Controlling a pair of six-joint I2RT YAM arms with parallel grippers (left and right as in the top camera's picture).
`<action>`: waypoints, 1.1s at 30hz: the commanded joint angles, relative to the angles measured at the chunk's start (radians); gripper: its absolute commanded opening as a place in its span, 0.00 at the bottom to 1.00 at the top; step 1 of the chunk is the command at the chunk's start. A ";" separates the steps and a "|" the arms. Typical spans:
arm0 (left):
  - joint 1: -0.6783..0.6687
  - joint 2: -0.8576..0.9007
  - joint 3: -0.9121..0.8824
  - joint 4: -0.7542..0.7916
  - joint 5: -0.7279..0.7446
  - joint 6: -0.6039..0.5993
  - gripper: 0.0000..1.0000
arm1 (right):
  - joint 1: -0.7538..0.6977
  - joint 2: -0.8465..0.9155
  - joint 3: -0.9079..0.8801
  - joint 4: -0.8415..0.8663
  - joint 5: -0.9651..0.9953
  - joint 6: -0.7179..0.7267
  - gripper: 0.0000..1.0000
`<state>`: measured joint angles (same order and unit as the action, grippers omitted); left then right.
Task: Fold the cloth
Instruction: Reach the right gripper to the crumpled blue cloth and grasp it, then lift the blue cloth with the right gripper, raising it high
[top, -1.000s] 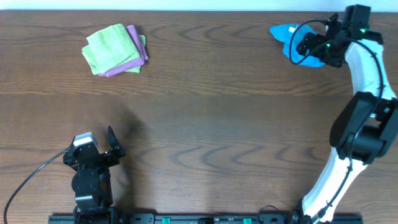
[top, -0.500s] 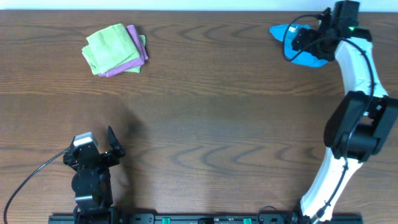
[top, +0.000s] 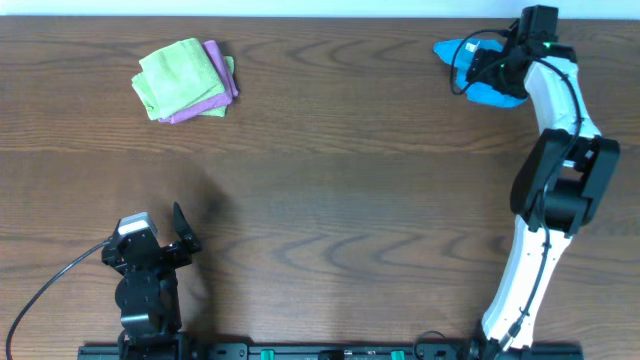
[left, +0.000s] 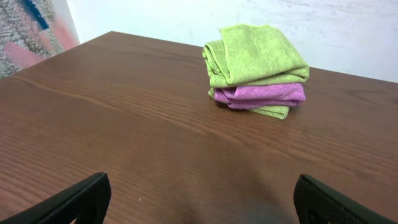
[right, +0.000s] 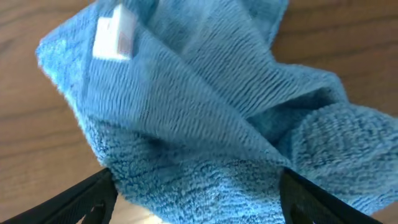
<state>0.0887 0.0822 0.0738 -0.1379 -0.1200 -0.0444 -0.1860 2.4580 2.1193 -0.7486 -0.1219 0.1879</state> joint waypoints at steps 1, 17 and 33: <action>-0.003 -0.006 -0.030 -0.014 -0.018 0.019 0.95 | -0.012 0.013 0.076 -0.004 0.016 0.025 0.82; -0.003 -0.006 -0.030 -0.014 -0.018 0.019 0.95 | -0.014 0.064 0.092 -0.076 0.047 0.021 0.74; -0.003 -0.006 -0.030 -0.014 -0.018 0.019 0.95 | 0.019 0.151 0.100 -0.144 0.036 0.032 0.02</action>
<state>0.0887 0.0822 0.0738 -0.1379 -0.1204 -0.0444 -0.1902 2.5565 2.2208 -0.8604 -0.0669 0.2050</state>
